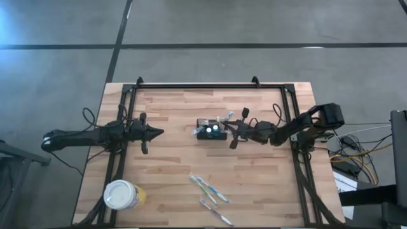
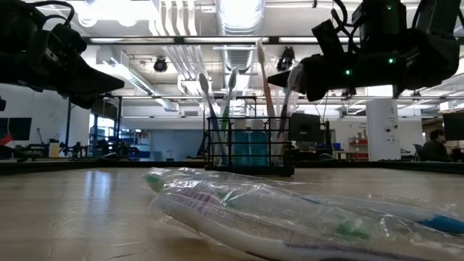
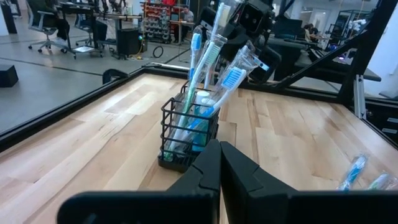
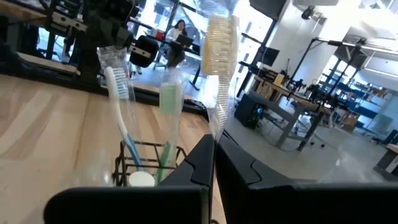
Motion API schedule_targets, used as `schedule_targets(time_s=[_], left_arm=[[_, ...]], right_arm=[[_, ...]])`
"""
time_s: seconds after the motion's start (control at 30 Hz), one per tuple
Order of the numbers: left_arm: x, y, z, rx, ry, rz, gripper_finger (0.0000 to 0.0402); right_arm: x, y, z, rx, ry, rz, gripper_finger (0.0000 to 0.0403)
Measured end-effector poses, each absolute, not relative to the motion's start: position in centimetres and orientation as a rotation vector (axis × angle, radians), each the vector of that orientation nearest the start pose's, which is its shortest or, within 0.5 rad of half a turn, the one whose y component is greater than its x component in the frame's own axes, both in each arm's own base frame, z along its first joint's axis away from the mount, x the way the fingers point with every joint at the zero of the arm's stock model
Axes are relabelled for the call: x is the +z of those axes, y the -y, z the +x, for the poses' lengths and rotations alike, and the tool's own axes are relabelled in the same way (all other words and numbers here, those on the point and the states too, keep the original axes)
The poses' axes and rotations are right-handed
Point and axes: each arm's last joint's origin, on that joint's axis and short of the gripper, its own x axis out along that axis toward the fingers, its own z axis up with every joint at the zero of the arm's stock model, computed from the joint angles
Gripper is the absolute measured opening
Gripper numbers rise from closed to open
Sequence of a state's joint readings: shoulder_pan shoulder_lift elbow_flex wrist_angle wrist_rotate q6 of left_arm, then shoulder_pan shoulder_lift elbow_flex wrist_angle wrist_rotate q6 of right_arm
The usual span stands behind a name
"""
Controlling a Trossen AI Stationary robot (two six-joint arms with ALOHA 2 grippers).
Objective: Pick & Place toothbrushing station
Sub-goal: Put the orange toothbrush into the wire organizer
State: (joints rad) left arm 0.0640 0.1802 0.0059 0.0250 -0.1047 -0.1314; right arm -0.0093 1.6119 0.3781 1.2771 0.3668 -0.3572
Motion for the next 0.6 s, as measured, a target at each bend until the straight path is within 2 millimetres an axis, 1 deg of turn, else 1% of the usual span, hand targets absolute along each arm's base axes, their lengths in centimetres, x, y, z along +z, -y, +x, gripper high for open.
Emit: schedule_targets(time_s=[0.1,0.23,0.33,0.5,0.6], left_arm=[[15.3,-1.0,10.7,0.178,-0.138,-0.128,0.0003],[15.3,-1.0,10.7,0.177,-0.139,-0.128,0.0003],[15.3,-1.0,10.7,0.177,-0.141,-0.127,0.0003],[15.3,-1.0,10.7,0.177,-0.141,-0.125,0.0003],[15.3,-1.0,10.7,0.176,-0.14,-0.125,0.0003]], right_arm=[[15.2,1.3,26.2,-0.384,-0.001,-0.329,0.0008],[14.3,1.3,25.4,-0.426,0.048,-0.31,0.0008],[13.5,1.4,24.9,-0.434,0.034,-0.286,0.0008],[12.8,1.3,25.0,-0.424,0.011,-0.258,0.0008],[12.8,1.0,25.3,-0.413,0.017,-0.261,0.0008]])
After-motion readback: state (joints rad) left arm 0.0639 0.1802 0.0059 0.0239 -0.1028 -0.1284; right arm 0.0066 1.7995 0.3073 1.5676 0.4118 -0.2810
